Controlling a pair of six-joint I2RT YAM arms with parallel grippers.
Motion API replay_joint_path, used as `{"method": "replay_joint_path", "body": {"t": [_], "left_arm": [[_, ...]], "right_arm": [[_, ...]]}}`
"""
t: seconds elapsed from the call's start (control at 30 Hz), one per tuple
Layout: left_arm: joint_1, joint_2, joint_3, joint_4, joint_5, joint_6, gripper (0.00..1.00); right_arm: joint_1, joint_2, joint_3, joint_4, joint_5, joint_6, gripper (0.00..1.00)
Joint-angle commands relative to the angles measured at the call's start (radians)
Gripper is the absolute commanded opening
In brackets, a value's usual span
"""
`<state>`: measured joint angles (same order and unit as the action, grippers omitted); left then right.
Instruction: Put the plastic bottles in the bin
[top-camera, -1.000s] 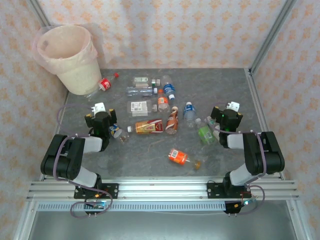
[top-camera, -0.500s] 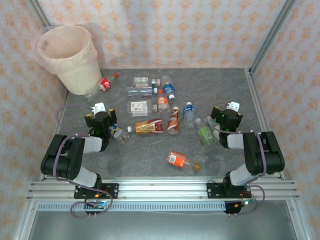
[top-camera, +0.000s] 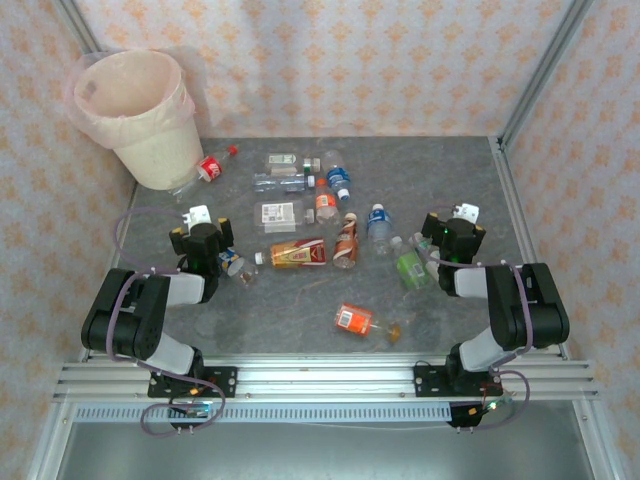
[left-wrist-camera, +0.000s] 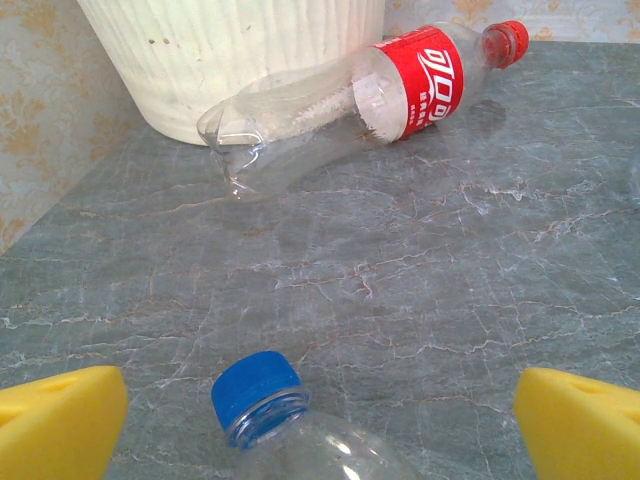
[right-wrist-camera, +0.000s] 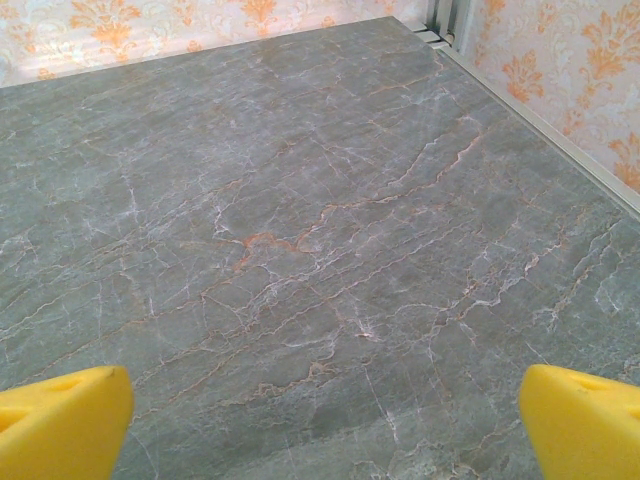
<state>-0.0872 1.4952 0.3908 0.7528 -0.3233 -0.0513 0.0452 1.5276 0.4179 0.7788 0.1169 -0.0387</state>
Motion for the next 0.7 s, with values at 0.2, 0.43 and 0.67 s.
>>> {"method": "replay_joint_path", "body": {"t": [0.2, 0.43, 0.67], "left_arm": [[-0.008, -0.097, 0.09, -0.167, -0.025, 0.021, 1.0], [-0.01, -0.292, 0.219, -0.51, -0.079, -0.06, 1.0], [-0.019, -0.384, 0.428, -1.089, -0.167, -0.52, 1.0]], "right_arm": [[0.0, -0.189, 0.037, -0.197, 0.038, 0.014, 0.99], [-0.001, -0.306, 0.123, -0.398, 0.038, 0.146, 0.99], [-0.001, -0.309, 0.282, -0.79, 0.007, 0.362, 0.99]]}}
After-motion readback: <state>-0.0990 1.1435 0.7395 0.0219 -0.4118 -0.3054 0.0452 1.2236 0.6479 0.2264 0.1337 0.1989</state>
